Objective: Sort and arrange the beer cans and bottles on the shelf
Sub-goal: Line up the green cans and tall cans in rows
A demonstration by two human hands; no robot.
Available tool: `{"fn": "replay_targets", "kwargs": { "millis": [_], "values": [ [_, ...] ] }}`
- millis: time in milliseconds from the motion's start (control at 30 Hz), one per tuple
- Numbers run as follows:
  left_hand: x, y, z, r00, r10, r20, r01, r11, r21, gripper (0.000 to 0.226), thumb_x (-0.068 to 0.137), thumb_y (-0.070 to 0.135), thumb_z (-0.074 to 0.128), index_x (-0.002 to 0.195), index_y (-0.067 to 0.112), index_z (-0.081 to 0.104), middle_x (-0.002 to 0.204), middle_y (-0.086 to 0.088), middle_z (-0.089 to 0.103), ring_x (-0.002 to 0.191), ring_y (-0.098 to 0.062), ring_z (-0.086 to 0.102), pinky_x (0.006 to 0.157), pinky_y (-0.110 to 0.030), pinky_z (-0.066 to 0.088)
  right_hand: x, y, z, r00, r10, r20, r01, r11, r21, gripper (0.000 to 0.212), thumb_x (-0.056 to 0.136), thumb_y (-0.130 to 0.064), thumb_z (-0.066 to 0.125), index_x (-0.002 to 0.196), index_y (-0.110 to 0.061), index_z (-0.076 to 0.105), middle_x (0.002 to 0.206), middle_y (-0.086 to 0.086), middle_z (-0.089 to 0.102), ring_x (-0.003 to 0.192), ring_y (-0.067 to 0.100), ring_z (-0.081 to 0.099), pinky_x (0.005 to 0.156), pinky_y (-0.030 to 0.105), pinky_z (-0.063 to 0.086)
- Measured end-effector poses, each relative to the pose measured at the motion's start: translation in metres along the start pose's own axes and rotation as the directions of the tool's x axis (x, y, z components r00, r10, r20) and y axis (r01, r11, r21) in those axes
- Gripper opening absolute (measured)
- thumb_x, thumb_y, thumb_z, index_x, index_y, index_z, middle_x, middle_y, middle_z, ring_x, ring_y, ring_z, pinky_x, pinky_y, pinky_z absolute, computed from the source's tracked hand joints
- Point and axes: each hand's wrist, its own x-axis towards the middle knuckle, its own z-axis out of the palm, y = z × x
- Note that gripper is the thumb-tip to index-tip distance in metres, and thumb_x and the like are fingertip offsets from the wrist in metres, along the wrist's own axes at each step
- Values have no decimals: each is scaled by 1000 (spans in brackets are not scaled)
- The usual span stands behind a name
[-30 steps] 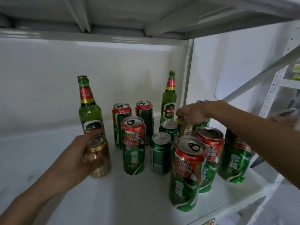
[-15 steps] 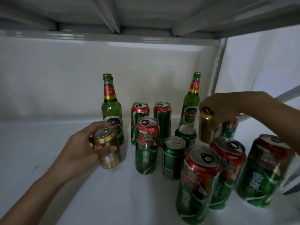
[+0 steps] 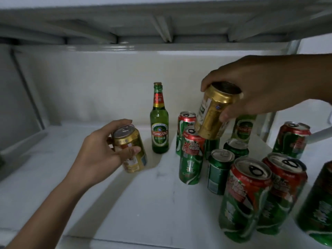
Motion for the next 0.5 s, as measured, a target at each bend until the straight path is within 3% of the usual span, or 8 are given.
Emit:
{"fn": "replay_targets", "kwargs": {
  "millis": [167, 333, 500],
  "values": [
    [-28, -15, -52, 996, -42, -78, 46, 998, 48, 64, 71, 22, 93, 124, 43, 66, 111, 24, 72, 94, 0, 70, 88, -39, 61, 37, -57, 1, 981, -196, -12, 196, 977, 78, 67, 75, -53, 81, 133, -44, 48, 118, -19, 59, 99, 3, 57, 83, 26, 52],
    [-54, -40, -120, 985, -83, -152, 97, 991, 91, 64, 70, 25, 94, 122, 47, 65, 113, 26, 69, 100, -4, 70, 91, -40, 60, 78, -138, 6, 957, -289, 19, 285, 950, 132, 59, 77, -54, 80, 127, -49, 49, 117, -22, 58, 101, 1, 54, 90, 32, 54],
    [-72, -63, -172, 974, -83, -213, 122, 977, 173, 68, 71, 31, 93, 130, 41, 62, 116, 21, 68, 103, -5, 69, 93, -35, 59, 132, -218, 2, 916, -398, 54, 384, 906, 177, 54, 77, -50, 83, 122, -45, 53, 109, -19, 62, 92, 0, 59, 78, 25, 53]
  ]
}}
